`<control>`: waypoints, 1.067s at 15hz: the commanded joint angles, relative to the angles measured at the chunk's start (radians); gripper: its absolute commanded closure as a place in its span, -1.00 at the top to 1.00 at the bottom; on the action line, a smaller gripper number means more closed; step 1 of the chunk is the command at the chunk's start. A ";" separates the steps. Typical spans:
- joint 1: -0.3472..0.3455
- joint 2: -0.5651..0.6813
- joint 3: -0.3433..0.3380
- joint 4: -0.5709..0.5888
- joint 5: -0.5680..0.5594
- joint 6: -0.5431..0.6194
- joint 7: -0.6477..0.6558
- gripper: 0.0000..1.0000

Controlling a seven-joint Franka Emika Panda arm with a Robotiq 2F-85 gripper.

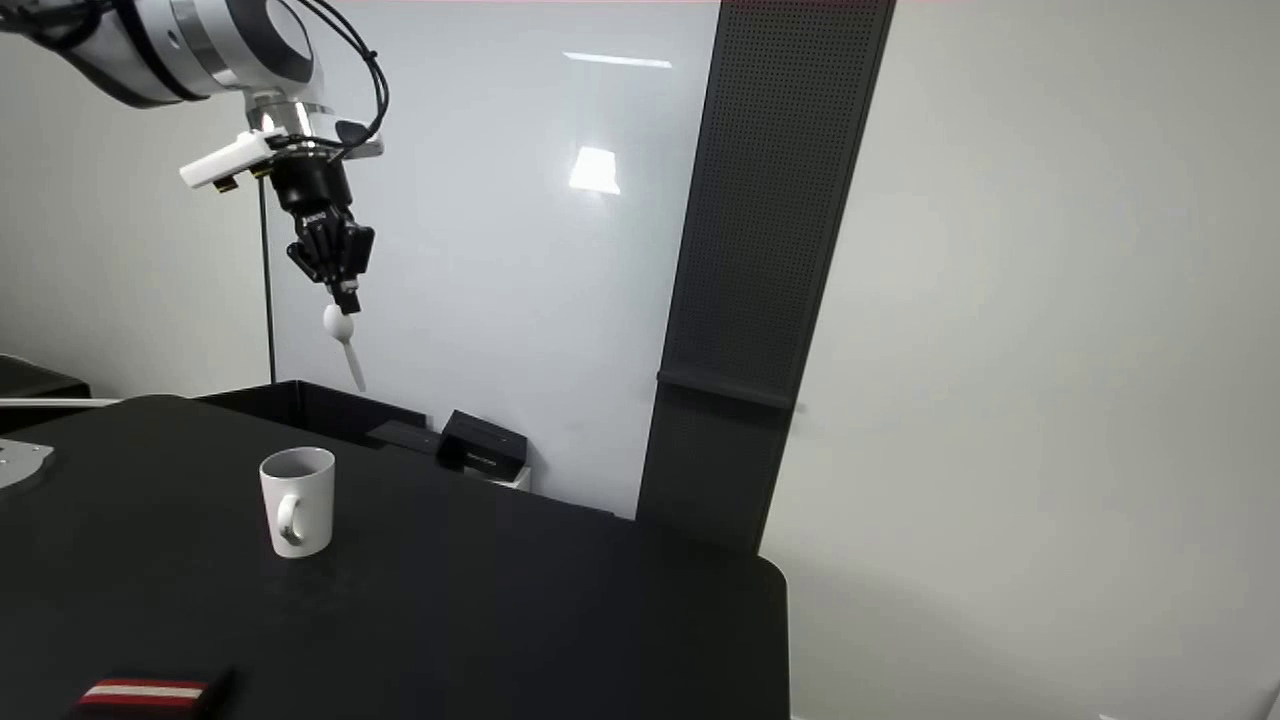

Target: Remove the spoon from the mug, place the spoon back in the mug, remove the spoon from the mug

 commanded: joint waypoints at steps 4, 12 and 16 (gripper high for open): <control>-0.066 -0.151 -0.041 -0.182 0.012 0.031 0.032 -0.99; -0.208 -0.314 -0.010 -0.547 0.067 0.423 0.063 -0.99; -0.242 -0.323 -0.023 -0.720 0.108 0.732 0.068 -0.99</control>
